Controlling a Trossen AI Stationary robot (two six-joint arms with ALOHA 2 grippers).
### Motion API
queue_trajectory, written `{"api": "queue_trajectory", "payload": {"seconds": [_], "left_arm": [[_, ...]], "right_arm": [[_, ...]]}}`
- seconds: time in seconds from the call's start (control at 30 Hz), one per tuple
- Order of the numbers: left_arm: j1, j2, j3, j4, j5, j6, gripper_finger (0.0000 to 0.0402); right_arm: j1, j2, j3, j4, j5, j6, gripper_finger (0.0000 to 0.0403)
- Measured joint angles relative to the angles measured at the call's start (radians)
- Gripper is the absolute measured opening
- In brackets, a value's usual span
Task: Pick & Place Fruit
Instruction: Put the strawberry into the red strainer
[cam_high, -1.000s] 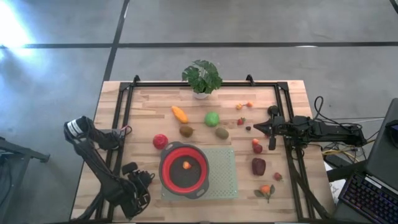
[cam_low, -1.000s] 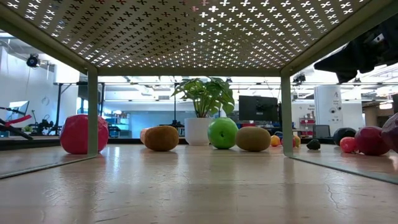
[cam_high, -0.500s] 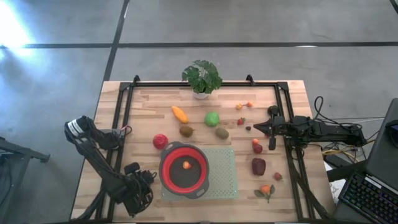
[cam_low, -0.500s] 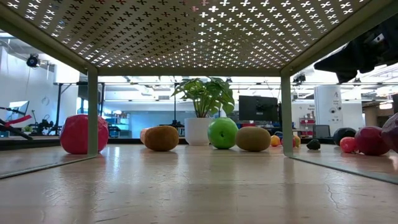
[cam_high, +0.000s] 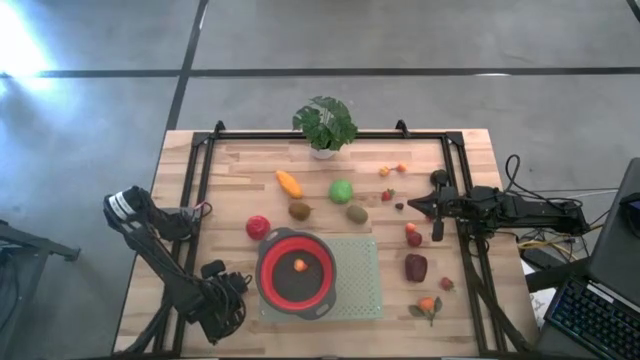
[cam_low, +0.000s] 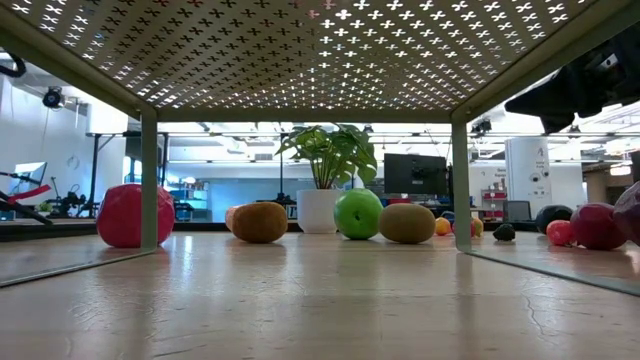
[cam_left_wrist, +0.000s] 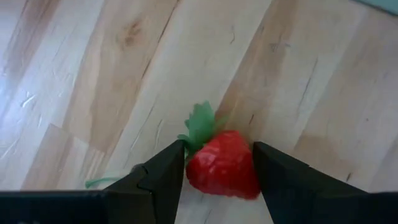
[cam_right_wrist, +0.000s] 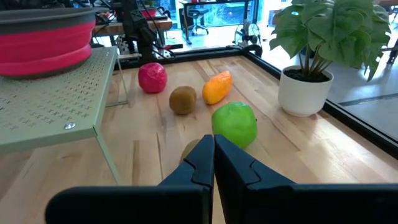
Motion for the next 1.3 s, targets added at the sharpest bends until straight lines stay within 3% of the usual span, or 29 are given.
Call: {"api": "queue_trajectory", "payload": {"seconds": [0.13,0.37,0.57,0.9,1.13,1.3], "left_arm": [[0.001,-0.003,-0.014,0.013,0.000,-0.001,0.0190],[0.003,-0.002,-0.005,0.018,0.000,0.015,0.0145],[0.005,-0.012,0.010,0.006,0.004,0.019,0.0153],[0.010,-0.114,0.154,-0.261,-0.003,0.033,0.0144],[0.011,-0.211,0.282,-0.464,-0.141,0.048,0.0151],[0.012,-0.279,0.385,-0.518,-0.281,0.136,0.0149]], "right_arm": [[0.000,0.000,0.000,0.000,0.000,0.000,0.0008],[0.000,0.001,0.000,0.000,0.000,0.000,0.0009],[0.000,0.001,0.000,0.000,0.000,0.000,0.0008],[0.000,0.001,0.000,0.000,0.000,0.000,0.0008],[0.000,0.000,0.000,0.000,0.000,0.000,0.0008],[0.000,0.000,0.000,0.000,0.000,0.000,0.0008]]}}
